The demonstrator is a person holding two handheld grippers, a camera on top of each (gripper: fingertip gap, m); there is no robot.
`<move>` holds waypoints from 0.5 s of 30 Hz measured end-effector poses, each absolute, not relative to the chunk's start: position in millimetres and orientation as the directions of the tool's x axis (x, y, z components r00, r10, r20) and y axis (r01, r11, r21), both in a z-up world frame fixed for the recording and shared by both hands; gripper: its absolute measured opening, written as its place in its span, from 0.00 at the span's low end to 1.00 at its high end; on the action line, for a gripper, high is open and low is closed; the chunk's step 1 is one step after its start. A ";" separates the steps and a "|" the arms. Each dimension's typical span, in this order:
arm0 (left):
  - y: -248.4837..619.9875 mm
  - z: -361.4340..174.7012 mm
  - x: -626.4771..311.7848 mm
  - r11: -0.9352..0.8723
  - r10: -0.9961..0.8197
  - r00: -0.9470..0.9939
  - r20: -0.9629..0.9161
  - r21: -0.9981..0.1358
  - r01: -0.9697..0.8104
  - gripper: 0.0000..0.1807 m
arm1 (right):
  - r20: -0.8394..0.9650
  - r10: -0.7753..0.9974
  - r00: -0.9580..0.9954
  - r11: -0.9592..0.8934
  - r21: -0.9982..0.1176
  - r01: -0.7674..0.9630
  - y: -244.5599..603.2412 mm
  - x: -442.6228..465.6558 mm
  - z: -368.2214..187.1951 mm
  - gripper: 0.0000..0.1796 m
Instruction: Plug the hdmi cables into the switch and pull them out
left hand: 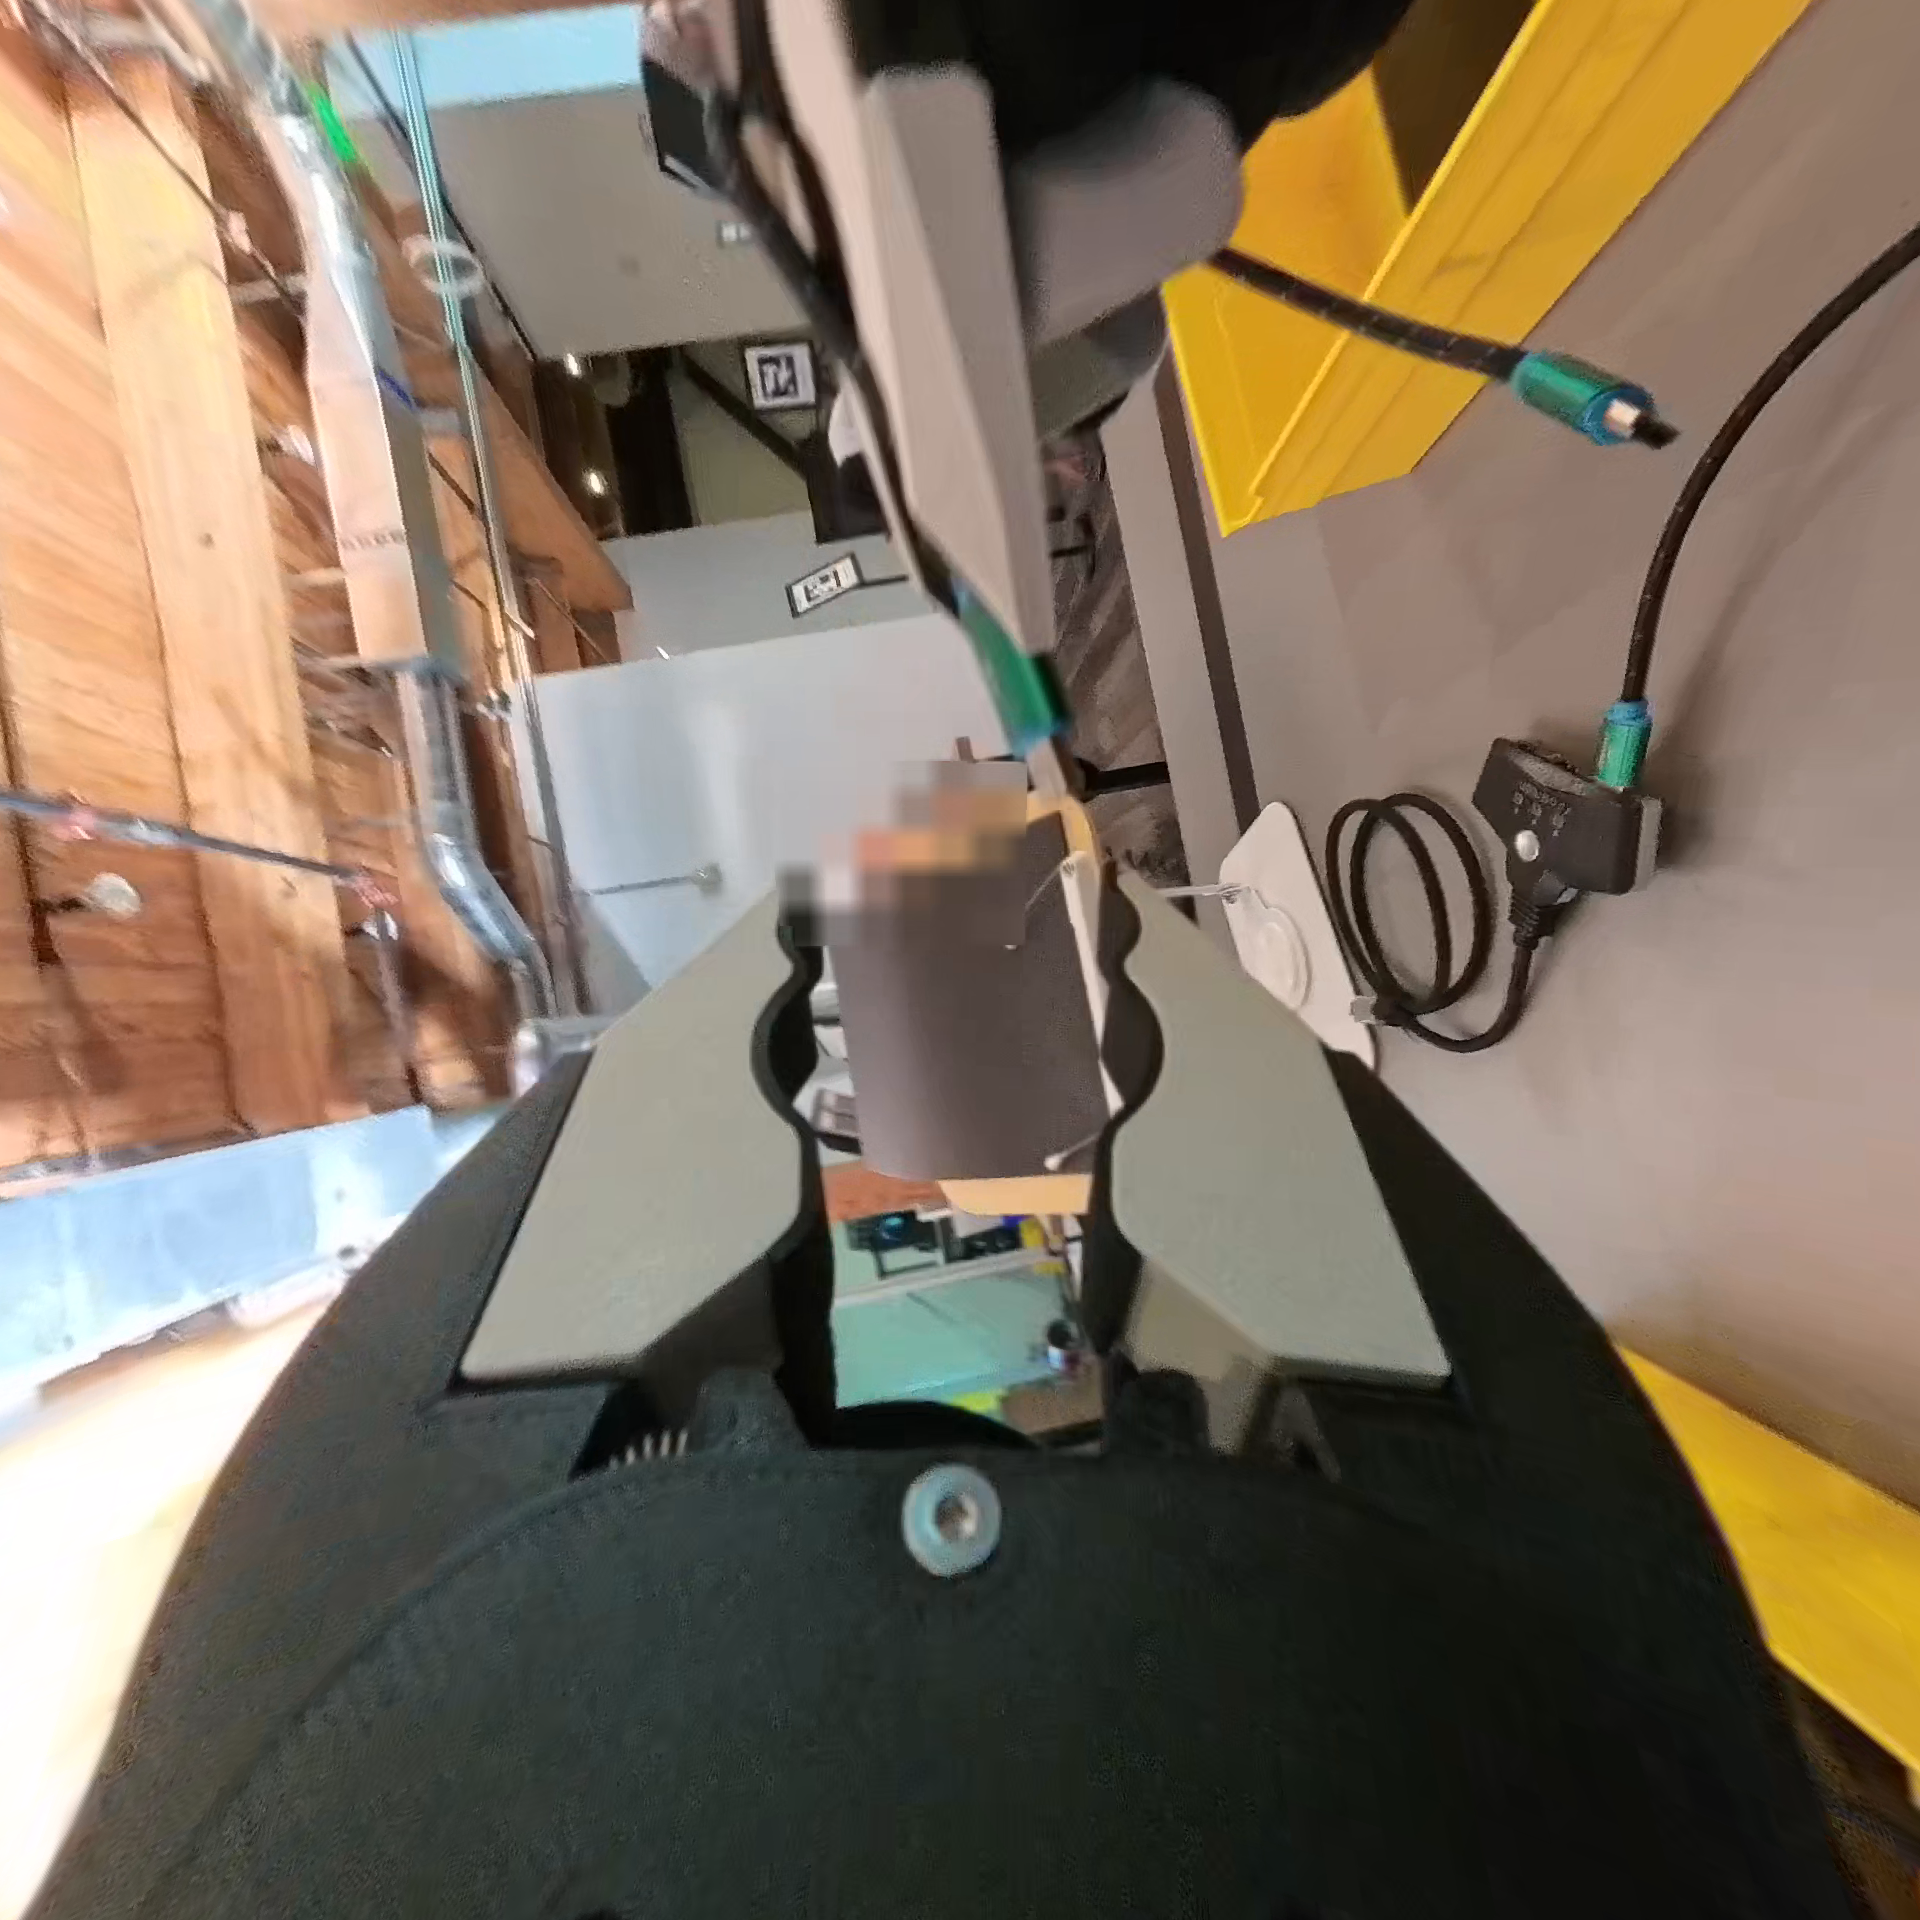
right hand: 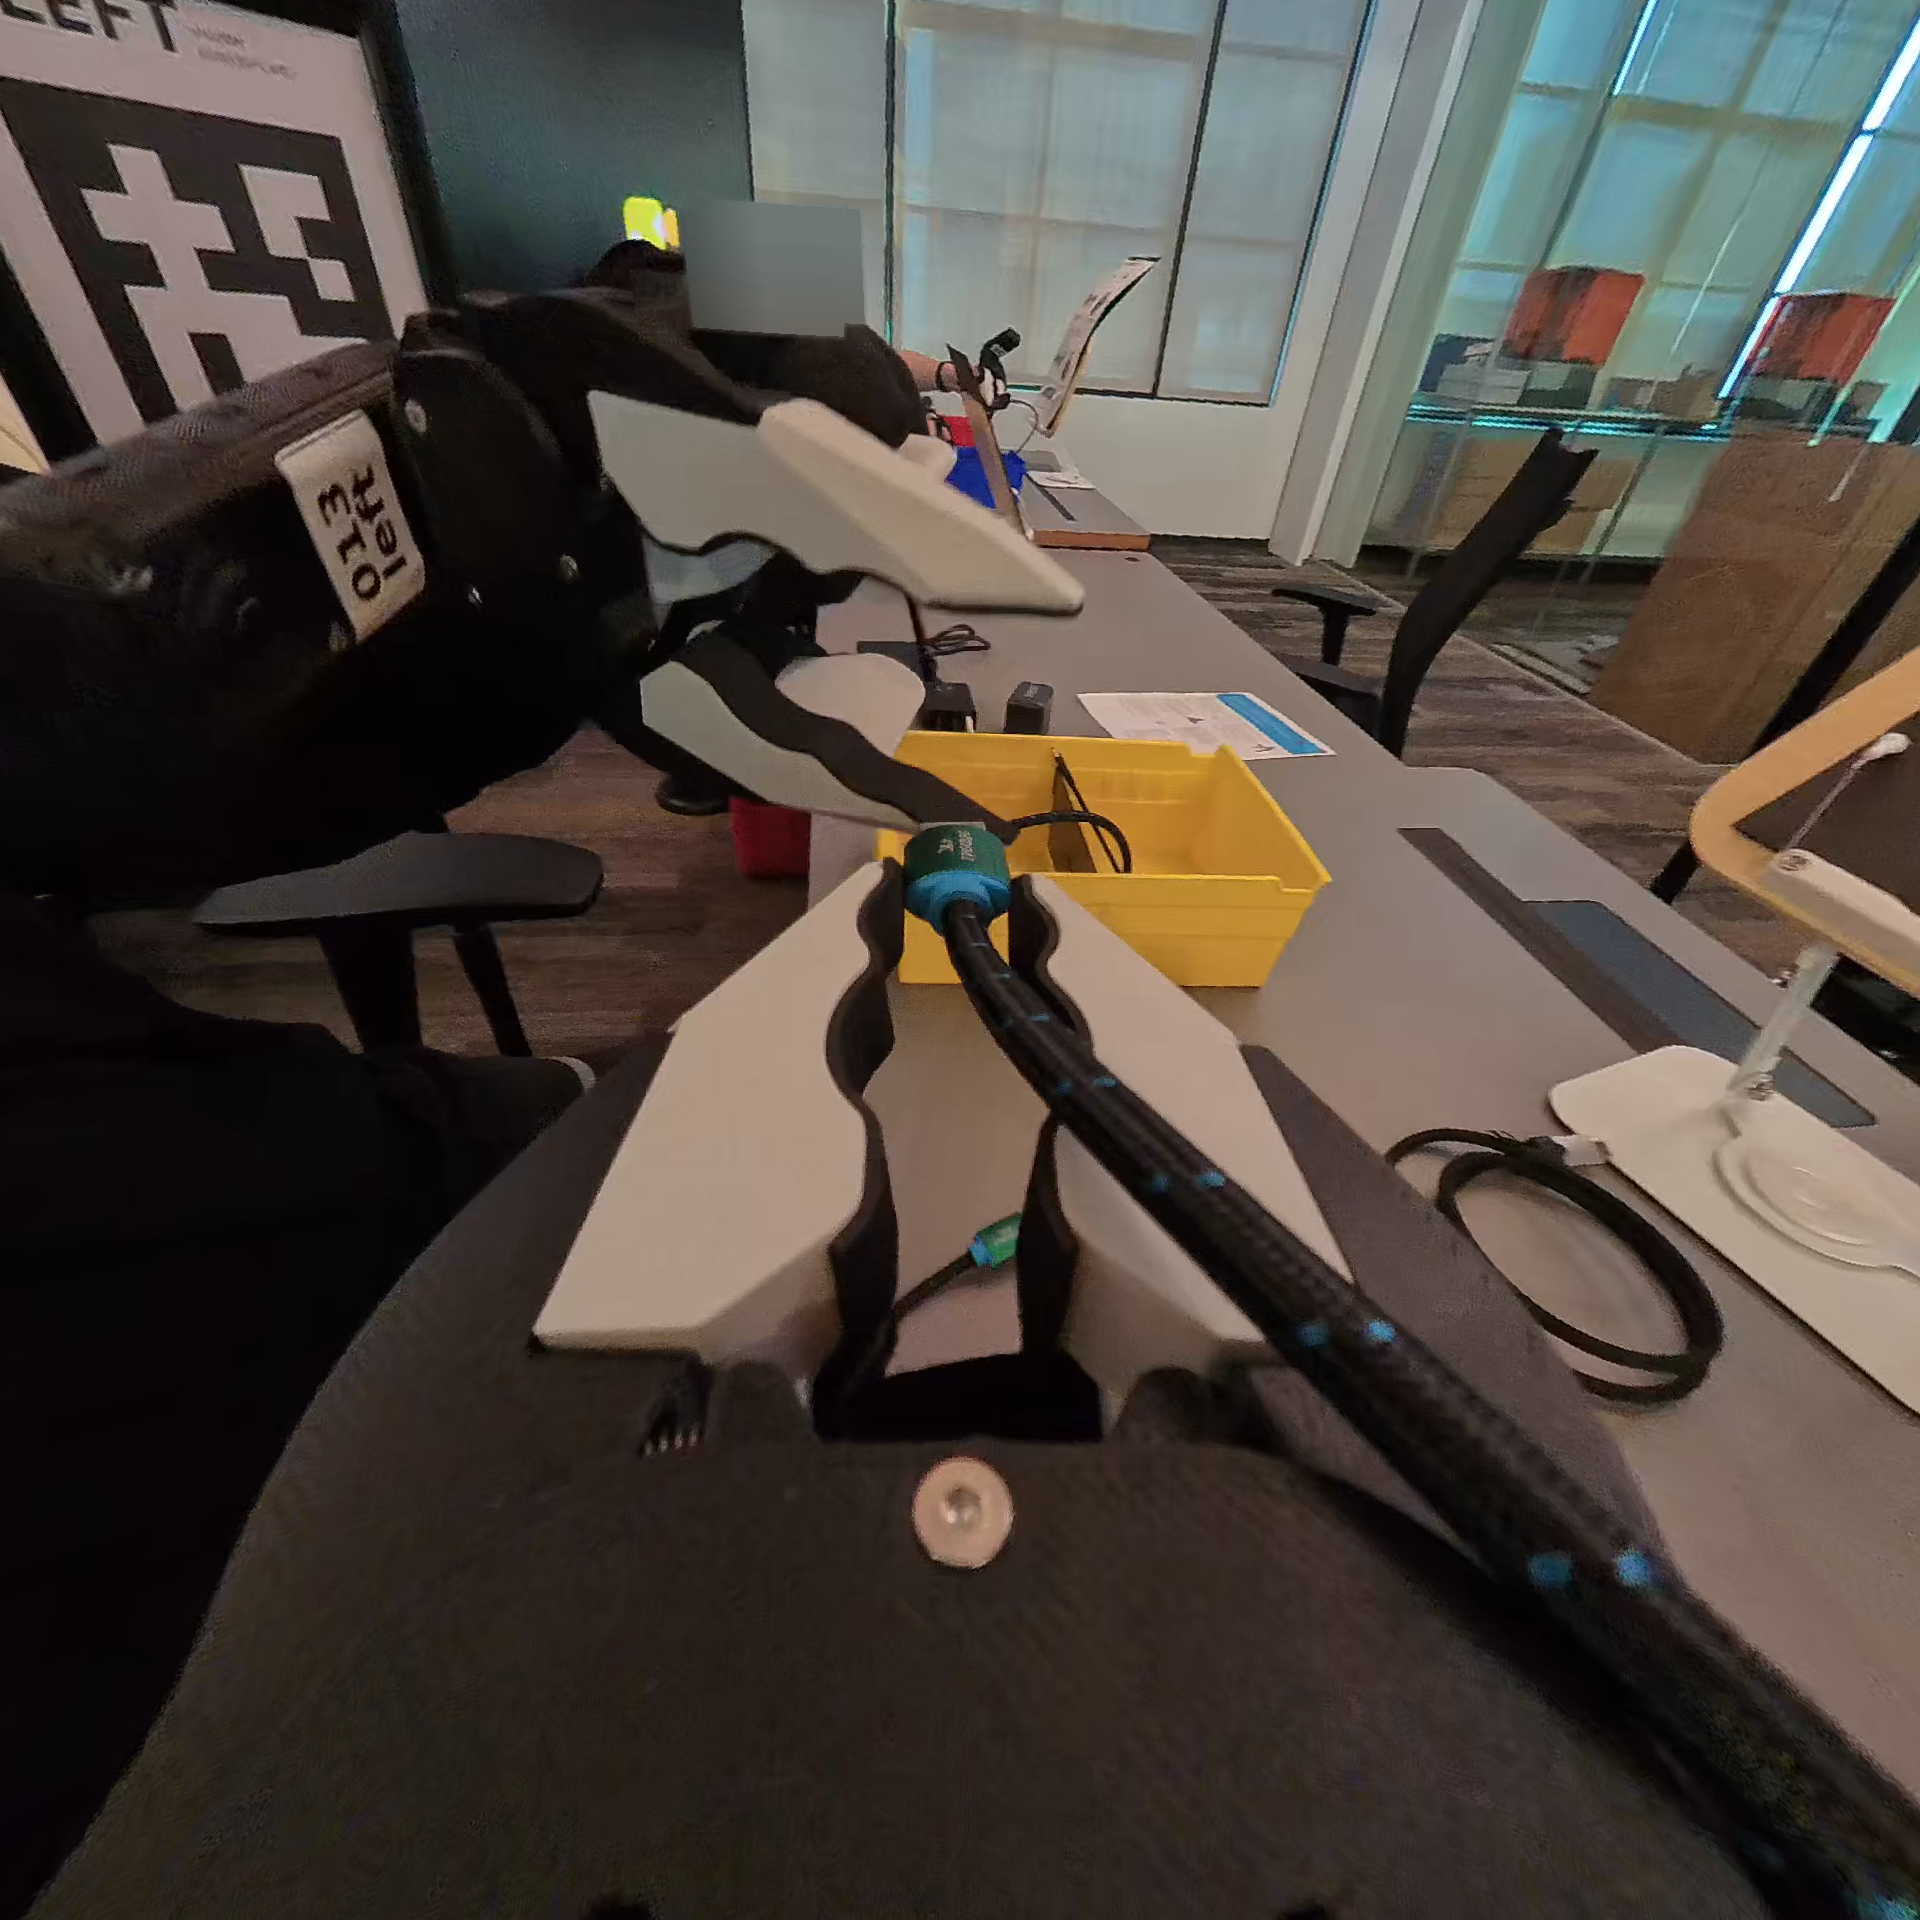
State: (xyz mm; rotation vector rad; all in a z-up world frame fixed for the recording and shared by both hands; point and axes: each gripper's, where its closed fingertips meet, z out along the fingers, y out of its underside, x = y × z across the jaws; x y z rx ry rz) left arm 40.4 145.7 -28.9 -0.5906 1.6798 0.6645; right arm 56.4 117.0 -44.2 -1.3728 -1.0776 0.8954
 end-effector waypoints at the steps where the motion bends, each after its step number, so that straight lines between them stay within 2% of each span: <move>1: 151.1 -28.8 36.9 0.701 -0.061 -0.177 -0.982 0.084 -0.708 0.29 | 0.070 0.949 0.307 0.038 -0.993 0.108 118.4 59.5 -43.6 0.10; 4: 167.3 -47.3 29.8 0.668 -0.214 -0.155 -0.965 -0.029 -0.744 0.30 | 0.081 0.940 0.331 0.045 -0.993 0.113 120.5 67.1 -42.6 0.10; 11: 194.3 -125.7 36.0 0.605 -0.550 -0.239 -0.801 -0.185 -0.775 0.34 | 0.079 0.917 0.392 0.035 -0.992 0.120 126.2 86.6 -41.2 0.10; 15: 221.7 -169.6 40.1 0.579 -0.649 -0.317 -0.692 -0.178 -0.796 0.36 | 0.066 0.910 0.409 0.023 -0.994 0.110 128.4 96.5 -42.0 0.10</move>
